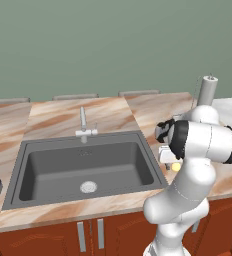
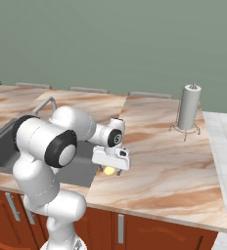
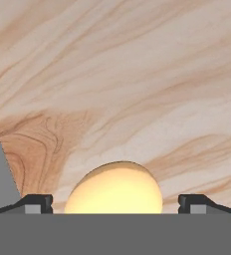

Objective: Gather the eggs and milk located in the vicinity of the sink area and place them right next to the bowl.

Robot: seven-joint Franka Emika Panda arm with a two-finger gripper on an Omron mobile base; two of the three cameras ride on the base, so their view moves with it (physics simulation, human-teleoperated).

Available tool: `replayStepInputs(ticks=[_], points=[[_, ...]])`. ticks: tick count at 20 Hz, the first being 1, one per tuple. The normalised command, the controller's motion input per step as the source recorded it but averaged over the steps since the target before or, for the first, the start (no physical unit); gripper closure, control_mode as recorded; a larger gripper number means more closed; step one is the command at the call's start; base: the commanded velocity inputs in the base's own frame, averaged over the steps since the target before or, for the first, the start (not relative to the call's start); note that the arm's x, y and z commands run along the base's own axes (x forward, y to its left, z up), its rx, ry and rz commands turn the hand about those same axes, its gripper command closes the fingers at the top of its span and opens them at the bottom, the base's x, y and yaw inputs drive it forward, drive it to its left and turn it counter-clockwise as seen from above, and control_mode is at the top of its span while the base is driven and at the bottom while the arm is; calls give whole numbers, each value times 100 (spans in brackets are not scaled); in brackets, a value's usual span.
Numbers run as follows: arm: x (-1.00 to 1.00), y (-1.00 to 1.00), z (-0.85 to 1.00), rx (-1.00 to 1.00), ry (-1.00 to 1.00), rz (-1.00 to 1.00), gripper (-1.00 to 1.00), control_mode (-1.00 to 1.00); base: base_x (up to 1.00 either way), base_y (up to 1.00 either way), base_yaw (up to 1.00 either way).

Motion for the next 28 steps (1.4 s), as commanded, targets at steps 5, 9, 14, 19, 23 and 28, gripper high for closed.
replayStepInputs(ticks=[5, 9, 14, 19, 23, 28], points=[[0, 0, 0, 0, 0, 0, 100, -100, 0, 0, 0], [0, 0, 0, 0, 0, 0, 100, -100, 0, 0, 0], [-6, 0, 5, 0, 0, 0, 100, -100, 0, 0, 0], [-49, 2, 65, 4, -9, 5, 100, -100, 0, 0, 0], [-71, 36, 96, 1, -30, 8, 100, -100, 0, 0, 0], [-50, 79, 75, 0, -44, 19, 100, -100, 0, 0, 0]])
